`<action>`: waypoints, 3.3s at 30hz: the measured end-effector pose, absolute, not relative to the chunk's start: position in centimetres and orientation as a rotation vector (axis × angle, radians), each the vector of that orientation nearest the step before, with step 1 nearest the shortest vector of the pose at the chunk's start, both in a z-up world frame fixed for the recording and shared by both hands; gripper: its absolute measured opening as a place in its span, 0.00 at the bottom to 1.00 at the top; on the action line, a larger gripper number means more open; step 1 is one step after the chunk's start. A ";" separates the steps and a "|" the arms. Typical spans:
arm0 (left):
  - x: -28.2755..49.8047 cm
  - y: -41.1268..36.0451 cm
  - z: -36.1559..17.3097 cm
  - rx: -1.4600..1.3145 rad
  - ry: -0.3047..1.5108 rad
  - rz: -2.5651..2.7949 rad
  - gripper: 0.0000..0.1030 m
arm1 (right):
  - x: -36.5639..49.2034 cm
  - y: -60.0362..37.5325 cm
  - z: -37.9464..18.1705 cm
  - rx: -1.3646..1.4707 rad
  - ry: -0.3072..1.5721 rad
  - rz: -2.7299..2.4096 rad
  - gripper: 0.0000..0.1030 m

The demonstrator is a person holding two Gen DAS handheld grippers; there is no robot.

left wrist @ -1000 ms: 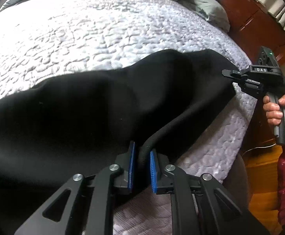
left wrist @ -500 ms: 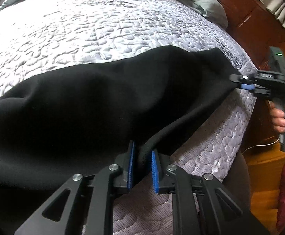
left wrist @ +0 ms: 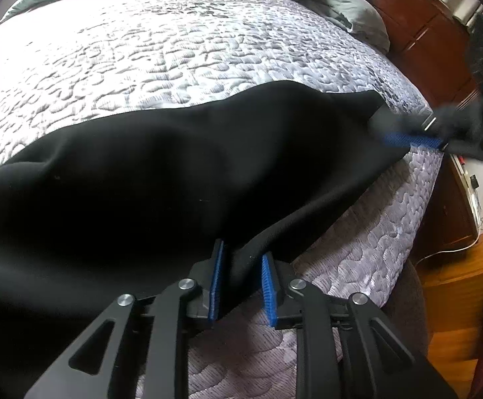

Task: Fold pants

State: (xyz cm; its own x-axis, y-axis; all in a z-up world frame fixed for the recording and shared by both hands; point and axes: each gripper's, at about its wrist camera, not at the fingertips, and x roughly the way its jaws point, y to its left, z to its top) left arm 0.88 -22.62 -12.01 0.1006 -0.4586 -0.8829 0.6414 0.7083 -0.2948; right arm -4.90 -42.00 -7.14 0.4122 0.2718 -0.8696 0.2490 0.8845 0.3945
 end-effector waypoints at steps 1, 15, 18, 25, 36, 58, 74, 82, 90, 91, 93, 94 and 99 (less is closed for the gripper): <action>0.9 -22.6 -12.0 0.174 1.225 -0.818 0.21 | -4.6 -41.3 -8.5 0.516 1.202 0.020 0.36; 3.2 -11.8 -7.9 -0.076 1.282 -0.514 0.78 | -4.8 -38.4 -13.3 0.452 1.249 -0.083 0.37; 5.0 -8.7 -8.8 -0.154 1.333 -0.411 0.78 | -5.0 -38.5 -13.4 0.478 1.237 -0.095 0.37; 8.8 -7.0 -9.5 -0.248 1.364 -0.350 0.78 | -6.3 -40.4 -13.4 0.532 1.228 -0.079 0.37; 7.8 -3.5 -10.1 -0.357 1.314 -0.344 0.10 | -7.0 -42.9 -13.4 0.596 1.231 -0.035 0.36; 1.0 -1.9 -12.2 -0.337 1.246 -0.347 0.10 | -5.3 -32.8 -8.6 0.304 1.284 0.116 0.50; 2.9 10.0 -11.3 -0.595 1.225 -0.201 0.42 | -5.5 -30.6 -11.8 0.251 1.349 0.111 0.52; 4.8 13.3 -11.7 -0.641 1.239 -0.188 0.47 | -4.8 -29.8 -12.1 0.234 1.353 0.090 0.54; 3.5 15.4 -10.8 -0.695 1.142 -0.096 0.00 | -4.5 -29.4 -12.2 0.234 1.357 0.079 0.55; 3.0 15.6 -10.2 -0.680 1.117 -0.083 0.00 | -4.4 -29.4 -12.3 0.235 1.357 0.078 0.55; 2.0 16.0 -9.3 -0.658 1.079 -0.079 0.00 | -4.4 -29.4 -12.3 0.236 1.358 0.077 0.55; 1.6 16.1 -9.0 -0.648 1.069 -0.079 0.00 | -4.4 -29.3 -12.3 0.234 1.357 0.077 0.56; 2.0 15.5 -10.2 -0.650 1.150 -0.151 0.06 | -4.3 -28.8 -12.3 0.213 1.352 0.067 0.60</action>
State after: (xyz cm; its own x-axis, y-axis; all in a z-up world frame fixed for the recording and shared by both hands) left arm 1.95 15.48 -10.23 0.4204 -0.4324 -0.7977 -0.2116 0.8082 -0.5496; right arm -4.34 -28.84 -12.32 0.2180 0.1709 -0.9609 0.0749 0.9787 0.1911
